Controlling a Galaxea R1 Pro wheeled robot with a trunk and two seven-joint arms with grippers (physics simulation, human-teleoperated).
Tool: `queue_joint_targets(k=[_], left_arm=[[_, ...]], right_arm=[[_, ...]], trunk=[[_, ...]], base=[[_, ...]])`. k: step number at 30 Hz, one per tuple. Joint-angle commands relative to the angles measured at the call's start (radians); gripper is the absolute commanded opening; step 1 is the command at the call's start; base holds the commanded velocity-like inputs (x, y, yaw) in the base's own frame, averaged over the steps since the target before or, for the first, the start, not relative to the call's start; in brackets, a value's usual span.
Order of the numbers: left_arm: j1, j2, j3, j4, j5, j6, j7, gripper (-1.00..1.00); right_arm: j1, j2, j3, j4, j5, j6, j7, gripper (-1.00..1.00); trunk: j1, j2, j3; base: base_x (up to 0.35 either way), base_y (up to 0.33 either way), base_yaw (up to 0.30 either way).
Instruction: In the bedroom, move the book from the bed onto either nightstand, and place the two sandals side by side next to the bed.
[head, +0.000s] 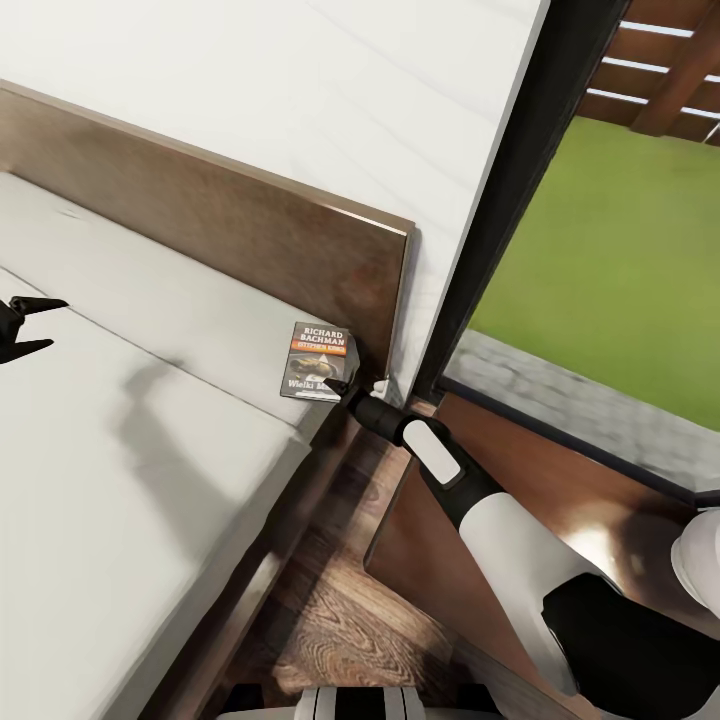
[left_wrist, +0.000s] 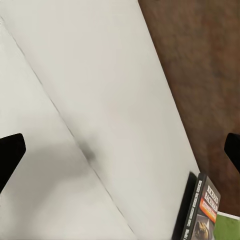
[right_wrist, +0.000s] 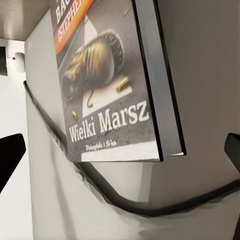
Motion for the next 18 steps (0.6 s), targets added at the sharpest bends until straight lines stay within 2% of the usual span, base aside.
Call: queue_joint_targets(k=[1,18], left_arm=[[-0.001,0.0,0.005,0.0,-0.007,0.004,-0.006,1.0],[-0.001,0.0,0.003,0.0,-0.007,0.004,-0.006,1.0]], right_arm=[[-0.001,0.0,0.001,0.001,-0.004,0.002,0.001,1.0],[-0.001,0.0,-0.001,0.005,-0.004,0.002,0.0,1.0]], trunk=[[0.0,0.0,-0.001],[0.0,0.0,-0.001]], base=[[0.0,0.0,0.0],[0.0,0.0,0.0]])
